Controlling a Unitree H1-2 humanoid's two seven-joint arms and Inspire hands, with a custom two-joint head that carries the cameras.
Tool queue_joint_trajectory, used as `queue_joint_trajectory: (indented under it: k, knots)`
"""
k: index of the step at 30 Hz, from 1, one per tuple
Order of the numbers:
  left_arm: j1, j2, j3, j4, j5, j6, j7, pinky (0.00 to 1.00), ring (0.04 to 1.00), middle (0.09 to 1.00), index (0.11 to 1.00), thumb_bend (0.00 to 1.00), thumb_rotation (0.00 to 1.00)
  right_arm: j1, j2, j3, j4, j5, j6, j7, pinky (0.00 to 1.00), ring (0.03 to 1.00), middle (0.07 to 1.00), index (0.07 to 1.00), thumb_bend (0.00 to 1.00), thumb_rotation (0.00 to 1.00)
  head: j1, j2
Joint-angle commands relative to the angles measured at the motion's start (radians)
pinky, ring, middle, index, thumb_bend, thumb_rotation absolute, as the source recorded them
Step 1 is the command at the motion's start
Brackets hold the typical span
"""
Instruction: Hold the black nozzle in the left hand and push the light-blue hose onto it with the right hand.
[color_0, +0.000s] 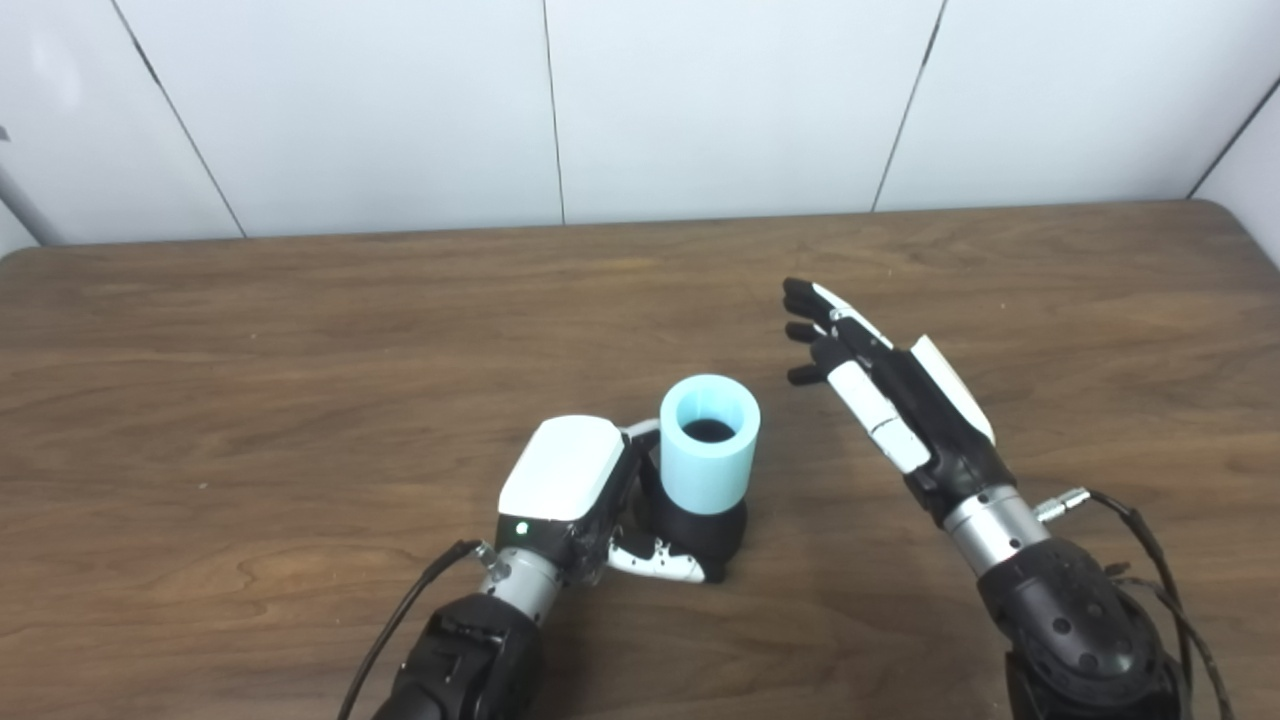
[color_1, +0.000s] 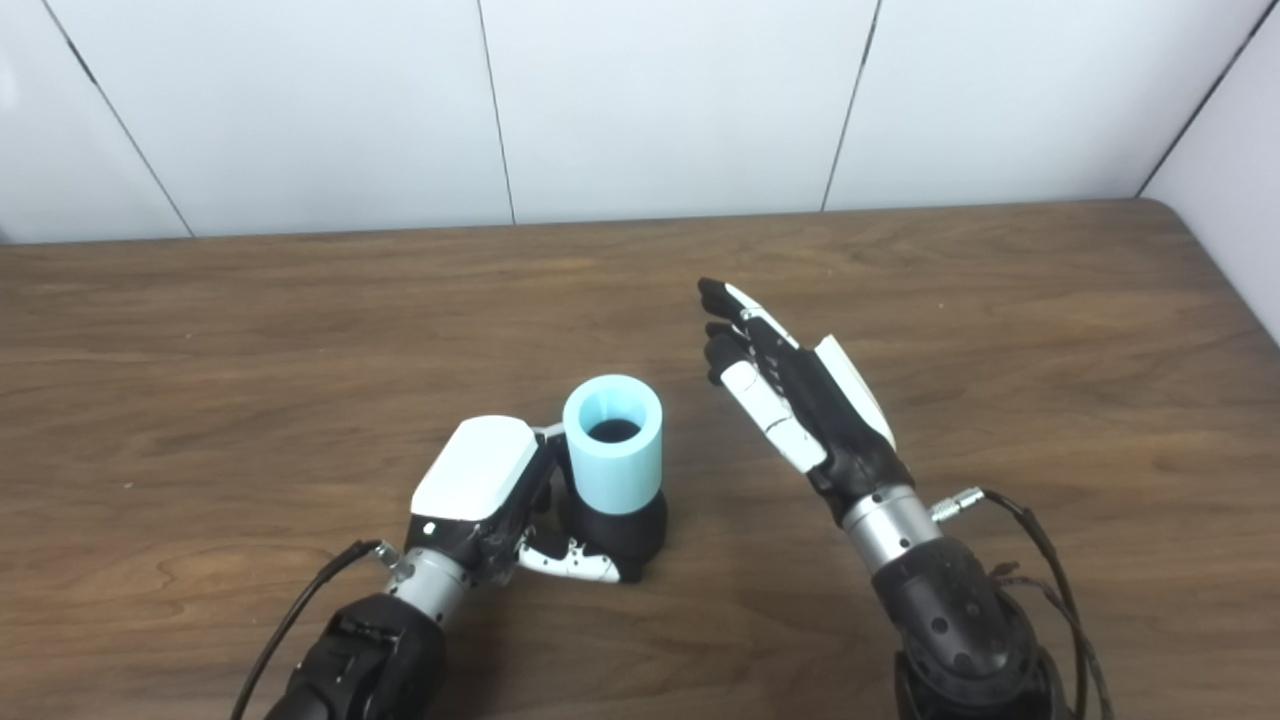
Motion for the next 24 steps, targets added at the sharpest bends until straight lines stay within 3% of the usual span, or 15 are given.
queue_joint_trajectory:
  k: [1, 5, 12, 19, 24]
  knots:
    - [0.029, 0.028, -0.005, 0.017, 0.022, 0.016, -0.081, 0.78, 0.76, 0.764, 0.751, 0.94, 0.28, -0.015, -0.012, 0.001, -0.012, 0.02, -0.004, -0.021, 0.74, 0.896, 0.923, 0.93, 0.42, 1.0, -0.002, 0.001]
    - [0.029, 0.021, 0.004, -0.004, 0.032, 0.019, -0.109, 0.73, 0.748, 0.752, 0.749, 0.95, 0.31, -0.013, -0.017, 0.008, -0.005, 0.029, -0.012, -0.028, 0.74, 0.893, 0.922, 0.932, 0.41, 1.0, -0.001, 0.001]
    - [0.041, -0.01, 0.049, -0.023, -0.009, 0.022, -0.12, 0.5, 0.572, 0.608, 0.63, 0.98, 0.21, -0.007, -0.029, 0.032, 0.006, 0.012, -0.007, -0.05, 0.71, 0.88, 0.912, 0.925, 0.43, 1.0, 0.002, 0.0]
    - [0.03, -0.009, 0.084, -0.042, -0.055, 0.002, -0.124, 0.49, 0.554, 0.591, 0.585, 0.97, 0.19, -0.005, -0.04, 0.046, 0.022, 0.012, -0.012, -0.063, 0.72, 0.873, 0.905, 0.93, 0.43, 1.0, 0.002, -0.001]
    - [0.01, -0.015, 0.113, -0.071, -0.068, 0.021, -0.165, 0.48, 0.548, 0.583, 0.573, 0.98, 0.18, -0.005, -0.038, 0.046, 0.033, 0.03, -0.021, -0.064, 0.7, 0.871, 0.907, 0.943, 0.42, 1.0, 0.003, -0.001]
